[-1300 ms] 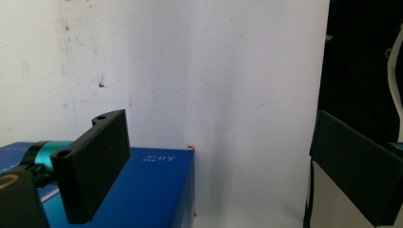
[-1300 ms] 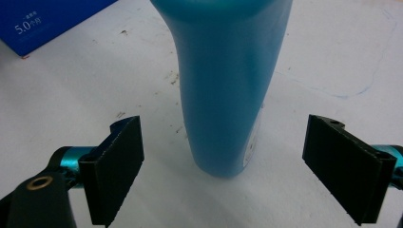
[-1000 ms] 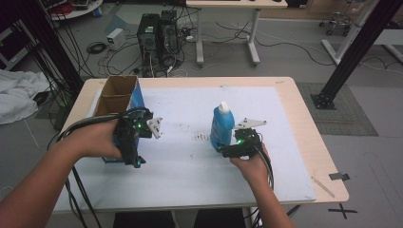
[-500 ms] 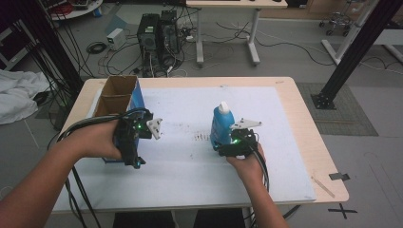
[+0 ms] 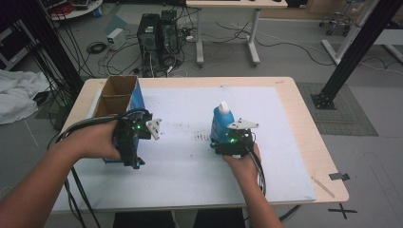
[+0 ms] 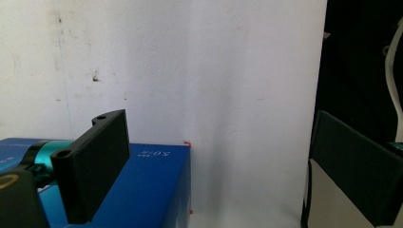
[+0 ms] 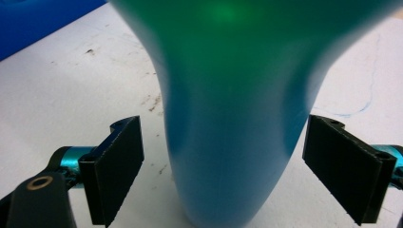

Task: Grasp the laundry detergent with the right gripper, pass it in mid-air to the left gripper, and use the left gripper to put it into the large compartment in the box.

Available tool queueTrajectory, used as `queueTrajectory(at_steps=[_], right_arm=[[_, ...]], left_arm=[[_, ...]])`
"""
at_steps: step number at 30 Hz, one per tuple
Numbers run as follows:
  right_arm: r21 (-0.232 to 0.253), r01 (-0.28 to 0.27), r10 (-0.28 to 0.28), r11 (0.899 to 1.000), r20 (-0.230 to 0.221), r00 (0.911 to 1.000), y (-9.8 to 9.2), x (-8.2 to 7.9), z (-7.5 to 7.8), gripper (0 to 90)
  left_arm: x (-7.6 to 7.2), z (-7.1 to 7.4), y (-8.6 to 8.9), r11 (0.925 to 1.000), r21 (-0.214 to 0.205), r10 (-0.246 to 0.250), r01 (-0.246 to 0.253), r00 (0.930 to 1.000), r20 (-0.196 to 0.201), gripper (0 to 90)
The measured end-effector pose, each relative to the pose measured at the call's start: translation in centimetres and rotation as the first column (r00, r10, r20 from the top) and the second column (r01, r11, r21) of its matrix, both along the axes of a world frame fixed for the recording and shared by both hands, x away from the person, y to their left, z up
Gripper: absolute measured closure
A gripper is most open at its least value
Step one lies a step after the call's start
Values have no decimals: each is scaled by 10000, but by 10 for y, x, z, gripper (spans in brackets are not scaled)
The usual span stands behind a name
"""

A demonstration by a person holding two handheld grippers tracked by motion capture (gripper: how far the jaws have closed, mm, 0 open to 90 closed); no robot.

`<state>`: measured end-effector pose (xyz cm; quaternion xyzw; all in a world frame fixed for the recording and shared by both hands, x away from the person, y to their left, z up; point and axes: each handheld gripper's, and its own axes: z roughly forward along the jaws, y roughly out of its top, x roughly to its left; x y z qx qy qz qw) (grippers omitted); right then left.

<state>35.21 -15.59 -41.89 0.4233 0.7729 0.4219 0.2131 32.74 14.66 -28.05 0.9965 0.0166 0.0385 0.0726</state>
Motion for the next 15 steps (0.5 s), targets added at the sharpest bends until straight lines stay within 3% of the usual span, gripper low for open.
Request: queueTrajectory(at_steps=[6, 15], right_arm=[[139, 230, -234, 9996, 239, 9994, 3, 1, -2, 127], [396, 511, -521, 9979, 247, 9983, 9, 5, -5, 127]], left_arm=[[0, 0, 0, 10000, -27, 38, -38, 10000, -3, 61], [-1, -1, 4, 9999, -8, 100, -100, 9999, -51, 61]])
